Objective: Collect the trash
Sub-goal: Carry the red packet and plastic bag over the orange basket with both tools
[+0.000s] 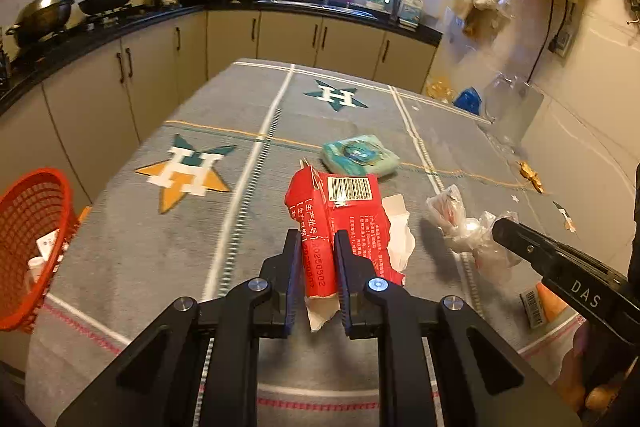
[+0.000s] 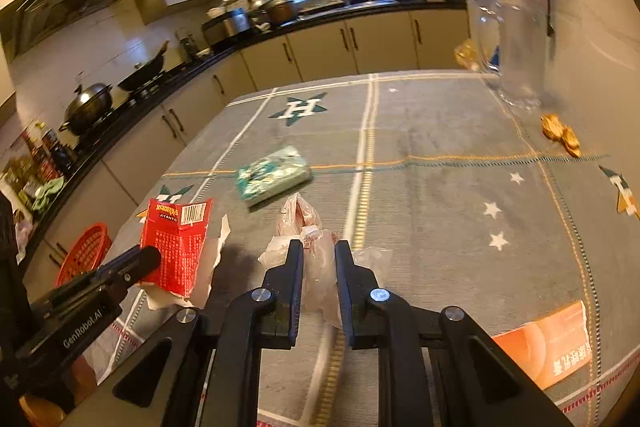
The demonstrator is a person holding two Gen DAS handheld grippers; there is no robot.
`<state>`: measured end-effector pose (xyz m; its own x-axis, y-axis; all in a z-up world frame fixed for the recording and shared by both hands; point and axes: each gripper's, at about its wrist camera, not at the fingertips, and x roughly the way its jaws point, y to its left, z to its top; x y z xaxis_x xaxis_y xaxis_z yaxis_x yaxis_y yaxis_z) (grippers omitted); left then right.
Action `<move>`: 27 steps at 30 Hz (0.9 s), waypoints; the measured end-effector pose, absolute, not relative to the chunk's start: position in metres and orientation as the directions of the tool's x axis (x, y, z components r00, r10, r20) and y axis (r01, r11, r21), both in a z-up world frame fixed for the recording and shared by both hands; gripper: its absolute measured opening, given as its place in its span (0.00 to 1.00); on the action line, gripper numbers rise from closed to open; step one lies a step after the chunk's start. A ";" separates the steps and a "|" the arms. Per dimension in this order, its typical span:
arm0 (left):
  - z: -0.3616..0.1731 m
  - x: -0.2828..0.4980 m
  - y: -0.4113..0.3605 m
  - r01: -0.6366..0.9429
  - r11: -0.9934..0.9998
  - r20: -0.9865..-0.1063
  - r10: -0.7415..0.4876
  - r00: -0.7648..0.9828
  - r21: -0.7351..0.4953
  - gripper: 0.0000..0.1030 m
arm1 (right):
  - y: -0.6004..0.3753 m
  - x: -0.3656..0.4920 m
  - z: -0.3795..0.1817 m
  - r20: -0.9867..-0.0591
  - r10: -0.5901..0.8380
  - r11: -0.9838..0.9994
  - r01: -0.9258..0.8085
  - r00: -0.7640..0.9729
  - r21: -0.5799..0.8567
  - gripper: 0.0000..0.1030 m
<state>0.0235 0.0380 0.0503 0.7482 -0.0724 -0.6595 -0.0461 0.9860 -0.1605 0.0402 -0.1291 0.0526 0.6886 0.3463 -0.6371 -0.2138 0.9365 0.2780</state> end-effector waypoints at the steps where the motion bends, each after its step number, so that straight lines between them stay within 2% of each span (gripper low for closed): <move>1: 0.051 0.021 0.041 -0.052 0.986 -0.656 -0.067 0.751 -0.161 0.15 | -0.127 0.039 0.053 -0.633 0.352 0.935 -0.223 0.689 0.277 0.17; 27: 0.060 -0.011 0.057 -0.106 0.989 -0.622 0.019 0.782 -0.103 0.15 | -0.102 0.021 0.055 -0.586 0.408 0.911 -0.358 0.700 0.206 0.17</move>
<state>-0.0113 0.0572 0.0601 0.7825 0.0189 -0.6224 -0.1056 0.9891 -0.1027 0.0210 -0.1024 0.0550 0.7003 0.4076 -0.5861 -0.3578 0.9108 0.2059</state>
